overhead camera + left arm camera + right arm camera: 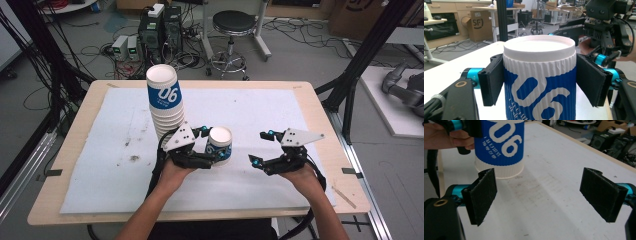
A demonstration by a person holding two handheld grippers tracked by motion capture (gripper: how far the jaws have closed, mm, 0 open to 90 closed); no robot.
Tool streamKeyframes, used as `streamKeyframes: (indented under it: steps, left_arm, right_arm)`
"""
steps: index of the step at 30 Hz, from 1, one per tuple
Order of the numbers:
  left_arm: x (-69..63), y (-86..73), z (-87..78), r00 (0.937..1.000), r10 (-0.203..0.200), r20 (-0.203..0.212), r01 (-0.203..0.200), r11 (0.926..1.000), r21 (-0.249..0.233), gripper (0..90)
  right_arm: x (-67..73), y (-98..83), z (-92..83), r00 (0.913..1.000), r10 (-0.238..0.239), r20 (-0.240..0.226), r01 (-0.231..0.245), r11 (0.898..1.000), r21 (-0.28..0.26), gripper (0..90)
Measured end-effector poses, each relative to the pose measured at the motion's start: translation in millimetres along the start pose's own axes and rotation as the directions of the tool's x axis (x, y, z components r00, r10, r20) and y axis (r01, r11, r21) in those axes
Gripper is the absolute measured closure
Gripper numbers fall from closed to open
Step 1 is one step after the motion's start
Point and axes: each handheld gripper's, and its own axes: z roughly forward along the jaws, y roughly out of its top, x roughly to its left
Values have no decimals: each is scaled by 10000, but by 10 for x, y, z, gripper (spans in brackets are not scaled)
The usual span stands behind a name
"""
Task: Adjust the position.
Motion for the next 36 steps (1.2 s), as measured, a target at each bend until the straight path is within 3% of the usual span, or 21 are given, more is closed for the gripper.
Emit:
streamKeyframes:
  steps: [9,17,23,29,33,36]
  left_arm:
    - [-22,57,106,9989,121,444,-121,9999,-4,272]
    - [-68,144,174,9953,267,936,-258,9996,-103,272]
    - [-77,180,199,9934,381,1084,-386,9992,26,273]
    - [-66,172,186,9911,559,1206,-606,9975,356,274]
    - [-81,153,207,9885,839,1255,-936,9929,734,274]
    - [-90,132,224,9878,869,1290,-975,9922,782,274]
  right_arm:
    - [75,1,104,9976,39,-696,-50,9999,-157,144]
    - [154,8,251,9895,81,-1442,-87,10000,-32,144]
    - [152,19,245,9887,33,-1498,-66,9998,-213,144]
    - [88,60,120,9898,-25,-1422,-18,9996,-296,145]
    - [13,199,-25,9924,-18,-1233,-62,9979,-645,145]
    - [-14,355,-59,9918,-203,-1265,135,9984,-542,147]
